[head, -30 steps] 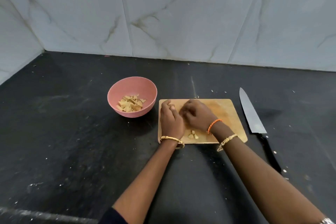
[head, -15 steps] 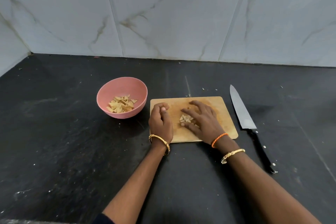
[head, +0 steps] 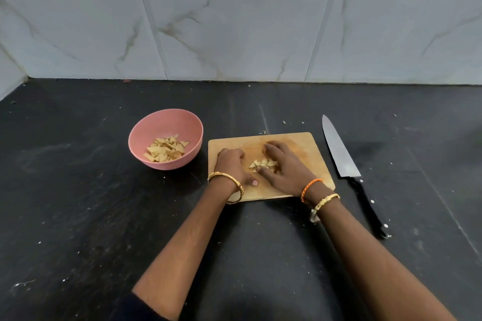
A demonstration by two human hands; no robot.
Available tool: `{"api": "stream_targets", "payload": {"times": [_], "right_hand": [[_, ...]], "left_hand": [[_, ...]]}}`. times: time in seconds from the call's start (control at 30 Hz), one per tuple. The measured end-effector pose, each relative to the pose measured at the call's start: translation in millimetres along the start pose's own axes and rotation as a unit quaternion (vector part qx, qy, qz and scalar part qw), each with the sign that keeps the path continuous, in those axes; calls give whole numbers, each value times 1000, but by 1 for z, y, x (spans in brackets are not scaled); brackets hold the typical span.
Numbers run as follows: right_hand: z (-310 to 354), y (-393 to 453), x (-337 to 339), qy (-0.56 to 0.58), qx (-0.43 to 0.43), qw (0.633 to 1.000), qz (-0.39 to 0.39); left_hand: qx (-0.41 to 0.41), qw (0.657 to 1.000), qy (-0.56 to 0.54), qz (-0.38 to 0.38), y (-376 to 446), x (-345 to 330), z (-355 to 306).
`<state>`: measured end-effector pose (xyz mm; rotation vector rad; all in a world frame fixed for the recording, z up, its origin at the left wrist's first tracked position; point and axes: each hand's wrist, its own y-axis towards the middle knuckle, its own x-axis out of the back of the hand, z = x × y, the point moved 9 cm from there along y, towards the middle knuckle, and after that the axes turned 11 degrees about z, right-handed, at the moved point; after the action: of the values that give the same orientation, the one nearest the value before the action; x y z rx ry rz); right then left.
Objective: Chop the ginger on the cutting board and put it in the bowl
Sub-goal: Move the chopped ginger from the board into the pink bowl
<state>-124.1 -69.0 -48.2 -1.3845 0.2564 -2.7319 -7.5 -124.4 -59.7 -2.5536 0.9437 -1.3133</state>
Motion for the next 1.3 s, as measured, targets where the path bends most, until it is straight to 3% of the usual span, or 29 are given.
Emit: {"api": "stream_targets", "payload": {"times": [0.13,0.23,0.3,0.47,0.7,0.9,1.07,1.2,1.3], "right_hand": [[12,-6,-12,31,48,997,43],[-1,-23,19,121,30,992,-33],[-18,-33,42,113,-19,991,-74],[-35,-37,21,5,-143,988,61],[-8,2,10,-53,-129,987,74],[8,13,11,-61,-112,988,93],[7,11,19,-3,-126,990,63],[3,11,21,33,-141,988,49],[0,11,20,91,-156,982,57]], "left_hand": [[-7,1000,-20,-7,-1,1,2],[-18,1000,5,8,1,2,-2],[-28,999,36,22,3,1,-10],[-35,993,99,62,10,-4,-28],[-33,988,129,77,17,-2,-45],[-47,987,141,58,20,-4,-50],[-50,991,121,37,20,-1,-49],[-32,994,99,-26,16,4,-47],[-21,997,74,-17,15,6,-46]]}}
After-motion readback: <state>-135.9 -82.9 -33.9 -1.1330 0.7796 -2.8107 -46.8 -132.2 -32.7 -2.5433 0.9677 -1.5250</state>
